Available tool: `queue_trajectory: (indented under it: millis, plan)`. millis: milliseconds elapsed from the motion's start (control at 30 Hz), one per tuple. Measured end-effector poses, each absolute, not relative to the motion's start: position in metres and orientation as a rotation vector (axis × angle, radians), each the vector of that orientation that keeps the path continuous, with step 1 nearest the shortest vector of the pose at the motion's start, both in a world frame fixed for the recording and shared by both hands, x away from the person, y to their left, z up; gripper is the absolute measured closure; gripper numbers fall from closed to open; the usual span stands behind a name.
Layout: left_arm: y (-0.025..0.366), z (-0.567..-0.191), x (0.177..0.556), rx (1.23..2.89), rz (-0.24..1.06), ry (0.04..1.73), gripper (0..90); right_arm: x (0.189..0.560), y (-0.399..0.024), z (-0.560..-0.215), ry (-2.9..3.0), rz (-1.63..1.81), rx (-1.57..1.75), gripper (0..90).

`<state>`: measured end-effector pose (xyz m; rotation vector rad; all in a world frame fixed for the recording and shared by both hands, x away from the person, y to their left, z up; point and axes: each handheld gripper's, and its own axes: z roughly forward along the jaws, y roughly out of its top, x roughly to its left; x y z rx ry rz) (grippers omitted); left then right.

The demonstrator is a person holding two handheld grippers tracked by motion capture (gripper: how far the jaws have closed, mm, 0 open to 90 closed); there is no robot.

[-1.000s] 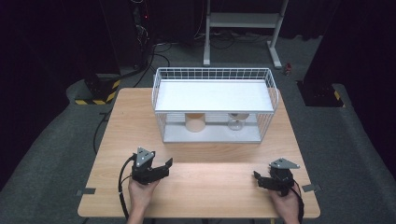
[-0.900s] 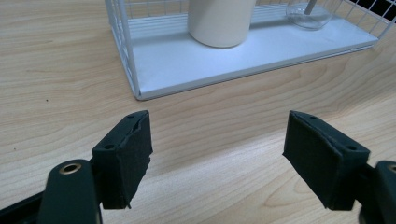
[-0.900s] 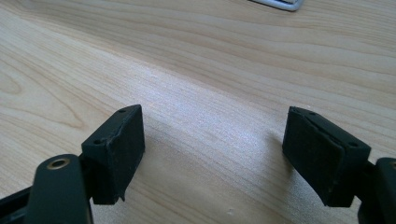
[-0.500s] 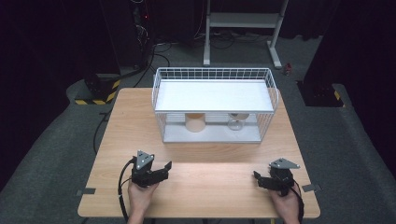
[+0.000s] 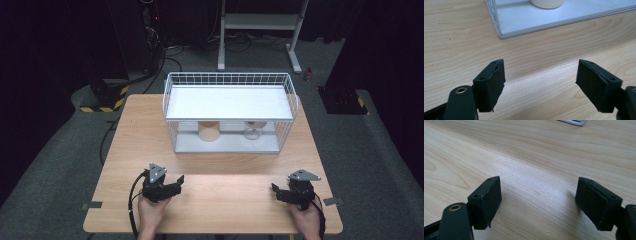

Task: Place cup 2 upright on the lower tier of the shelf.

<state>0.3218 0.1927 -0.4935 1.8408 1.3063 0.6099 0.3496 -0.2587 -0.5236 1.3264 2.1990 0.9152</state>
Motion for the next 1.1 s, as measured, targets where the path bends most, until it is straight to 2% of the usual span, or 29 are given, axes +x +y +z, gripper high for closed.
queue_trajectory:
  millis: [1100]
  plan:
    - [0.196, -0.517, 0.335, 1.900, 0.635, 1.385, 23.7, 0.350, -0.259, -0.524, 2.198, 0.915, 1.326, 21.0]
